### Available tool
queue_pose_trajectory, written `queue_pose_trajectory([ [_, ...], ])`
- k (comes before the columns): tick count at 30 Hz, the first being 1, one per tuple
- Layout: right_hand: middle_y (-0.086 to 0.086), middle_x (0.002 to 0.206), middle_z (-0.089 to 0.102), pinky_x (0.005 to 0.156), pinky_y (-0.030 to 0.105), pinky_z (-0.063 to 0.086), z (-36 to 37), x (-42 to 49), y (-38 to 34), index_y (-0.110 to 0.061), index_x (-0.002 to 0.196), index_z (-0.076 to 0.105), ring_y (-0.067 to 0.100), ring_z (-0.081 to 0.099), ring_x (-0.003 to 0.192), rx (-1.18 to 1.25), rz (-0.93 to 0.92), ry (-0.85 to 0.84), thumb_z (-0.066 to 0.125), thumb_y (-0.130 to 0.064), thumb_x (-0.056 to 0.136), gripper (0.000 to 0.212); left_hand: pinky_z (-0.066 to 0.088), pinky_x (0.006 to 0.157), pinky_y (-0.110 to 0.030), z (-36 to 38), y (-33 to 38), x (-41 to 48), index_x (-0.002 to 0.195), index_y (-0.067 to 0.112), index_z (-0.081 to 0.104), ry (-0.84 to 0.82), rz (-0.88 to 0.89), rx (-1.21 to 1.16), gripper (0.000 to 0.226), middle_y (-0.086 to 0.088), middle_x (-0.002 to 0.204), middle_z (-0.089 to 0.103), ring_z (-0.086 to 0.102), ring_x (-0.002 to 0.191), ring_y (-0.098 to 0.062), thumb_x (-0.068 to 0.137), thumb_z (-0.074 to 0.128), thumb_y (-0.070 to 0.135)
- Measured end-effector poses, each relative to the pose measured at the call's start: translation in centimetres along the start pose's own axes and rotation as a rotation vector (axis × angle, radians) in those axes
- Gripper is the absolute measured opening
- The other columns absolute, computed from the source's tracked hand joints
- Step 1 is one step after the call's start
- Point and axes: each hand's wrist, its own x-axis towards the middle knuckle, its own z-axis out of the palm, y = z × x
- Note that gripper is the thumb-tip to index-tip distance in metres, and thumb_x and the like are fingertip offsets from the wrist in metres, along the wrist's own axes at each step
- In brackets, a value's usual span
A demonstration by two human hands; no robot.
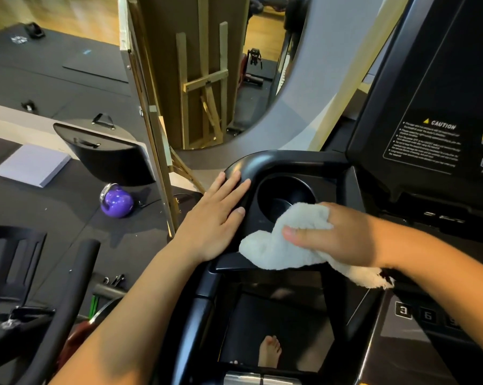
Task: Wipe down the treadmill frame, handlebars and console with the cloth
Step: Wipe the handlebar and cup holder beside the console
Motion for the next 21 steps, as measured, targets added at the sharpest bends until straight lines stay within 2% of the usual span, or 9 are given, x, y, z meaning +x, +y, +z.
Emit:
queue_pose_trajectory([
  [2, -0.016, 0.1, 0.071, 0.1, 0.036, 0.045, -1.1, 0.4, -0.5, -0.039, 0.099, 0.069, 0.004, 0.065, 0.102, -0.032, 0.09, -0.051, 0.052, -0.072, 0.08, 0.041, 0.005, 0.117, -0.027, 0.0, -0.1, 0.0, 0.154, 0.04, 0.018, -0.001, -0.002, 0.003, 0.058, 0.025, 0.162, 0.002, -0.012, 0.148, 0.002, 0.097, 0.028, 0.043],
  [4, -0.017, 0.11, 0.065, 0.105, 0.036, 0.041, -1.9, 1.2, -1.3, -0.035, 0.114, 0.064, 0.009, 0.06, 0.111, -0.225, 0.198, -0.125, 0.042, -0.081, 0.073, 0.065, 0.006, 0.117, -0.027, 0.0, -0.1, 0.0, 0.154, 0.041, 0.018, -0.003, -0.005, 0.006, 0.059, 0.026, 0.161, 0.002, -0.012, 0.148, 0.003, 0.096, 0.026, 0.044],
  [5, -0.016, 0.113, 0.062, 0.103, 0.033, 0.041, -1.7, 1.7, -1.8, -0.034, 0.12, 0.06, 0.01, 0.058, 0.111, -0.333, 0.238, -0.158, 0.039, -0.081, 0.074, 0.069, 0.006, 0.117, -0.028, 0.0, 0.0, 0.0, 0.154, 0.041, 0.018, -0.006, -0.005, 0.005, 0.059, 0.026, 0.161, 0.001, -0.012, 0.148, 0.003, 0.095, 0.025, 0.045],
  [8, -0.01, 0.109, 0.063, 0.091, 0.03, 0.042, 0.8, 3.0, -3.2, -0.03, 0.121, 0.057, 0.013, 0.059, 0.101, -0.56, 0.197, -0.174, 0.033, -0.07, 0.088, 0.057, 0.007, 0.116, -0.029, -0.1, 0.2, -0.1, 0.155, 0.04, 0.018, -0.011, -0.011, -0.008, 0.061, 0.026, 0.161, 0.001, -0.013, 0.147, 0.004, 0.094, 0.025, 0.045],
  [11, -0.017, 0.098, 0.061, 0.089, 0.024, 0.039, 2.2, 3.0, -3.8, -0.035, 0.123, 0.055, 0.005, 0.057, 0.099, -0.383, 0.15, -0.127, 0.035, -0.065, 0.092, 0.048, 0.007, 0.118, -0.031, -0.2, 0.4, -0.1, 0.155, 0.04, 0.018, -0.012, -0.017, -0.013, 0.062, 0.026, 0.161, 0.001, -0.013, 0.147, 0.004, 0.093, 0.023, 0.045],
  [13, -0.024, 0.083, 0.055, 0.08, 0.017, 0.038, 1.2, 2.0, -3.5, -0.041, 0.108, 0.057, -0.004, 0.054, 0.085, -0.378, 0.168, -0.185, 0.04, -0.067, 0.09, 0.036, 0.007, 0.12, -0.033, -0.2, 0.5, -0.1, 0.154, 0.04, 0.018, -0.012, -0.016, -0.008, 0.061, 0.025, 0.161, 0.0, -0.013, 0.148, 0.003, 0.093, 0.023, 0.045],
  [16, -0.017, 0.086, 0.06, 0.076, 0.017, 0.041, -0.2, 0.6, -2.7, -0.04, 0.092, 0.057, 0.001, 0.057, 0.085, -0.557, 0.221, -0.292, 0.056, -0.067, 0.081, 0.029, 0.01, 0.119, -0.034, -0.2, 0.5, -0.3, 0.154, 0.041, 0.017, -0.01, -0.017, -0.007, 0.061, 0.026, 0.16, 0.0, -0.012, 0.148, 0.002, 0.093, 0.023, 0.045],
  [18, -0.015, 0.083, 0.058, 0.075, 0.02, 0.041, 0.0, 0.8, -2.3, -0.039, 0.082, 0.054, 0.003, 0.056, 0.083, -0.561, 0.232, -0.281, 0.058, -0.064, 0.082, 0.025, 0.011, 0.119, -0.035, -0.3, 0.6, -0.3, 0.154, 0.041, 0.018, -0.006, -0.015, -0.005, 0.061, 0.026, 0.16, 0.0, -0.011, 0.148, 0.002, 0.093, 0.023, 0.045],
  [21, -0.008, 0.092, 0.059, 0.078, 0.028, 0.043, 1.6, 2.8, -2.2, -0.03, 0.102, 0.058, 0.012, 0.057, 0.088, -0.634, 0.214, -0.162, 0.049, -0.066, 0.085, 0.041, 0.01, 0.118, -0.034, -0.3, 0.7, -0.2, 0.154, 0.041, 0.018, -0.007, -0.024, -0.006, 0.061, 0.027, 0.16, 0.0, -0.012, 0.148, 0.003, 0.093, 0.023, 0.045],
])
